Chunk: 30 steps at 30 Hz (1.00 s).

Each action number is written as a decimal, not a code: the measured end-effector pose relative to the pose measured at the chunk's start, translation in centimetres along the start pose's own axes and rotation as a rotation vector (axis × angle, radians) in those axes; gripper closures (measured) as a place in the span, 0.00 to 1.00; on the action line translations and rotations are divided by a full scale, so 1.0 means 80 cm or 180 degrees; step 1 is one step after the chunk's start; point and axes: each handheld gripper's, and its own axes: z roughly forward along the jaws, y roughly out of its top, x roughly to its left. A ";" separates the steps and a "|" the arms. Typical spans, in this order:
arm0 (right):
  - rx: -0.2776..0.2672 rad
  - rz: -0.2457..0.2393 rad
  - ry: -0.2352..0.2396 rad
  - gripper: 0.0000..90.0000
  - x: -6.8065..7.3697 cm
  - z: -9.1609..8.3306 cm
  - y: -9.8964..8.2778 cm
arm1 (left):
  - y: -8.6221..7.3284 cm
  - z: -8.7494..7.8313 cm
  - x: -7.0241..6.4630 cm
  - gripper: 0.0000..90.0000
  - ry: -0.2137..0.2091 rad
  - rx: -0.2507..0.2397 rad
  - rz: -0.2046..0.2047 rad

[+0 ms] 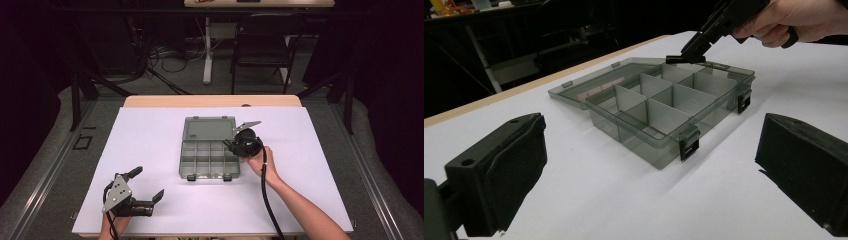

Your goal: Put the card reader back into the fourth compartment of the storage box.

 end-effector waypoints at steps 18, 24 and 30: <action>0.0056 -0.0126 0.0169 0.48 0.002 -0.003 0.001 | 0.000 0.000 0.000 0.00 0.0001 0.0003 -0.0006; 0.0002 -0.0133 0.0330 0.23 -0.005 -0.018 -0.001 | 0.000 -0.001 0.000 0.00 0.0003 0.0001 -0.0002; -0.0045 -0.0196 0.0457 0.10 -0.007 -0.040 -0.009 | 0.000 -0.002 0.000 0.00 0.0014 -0.0002 0.0001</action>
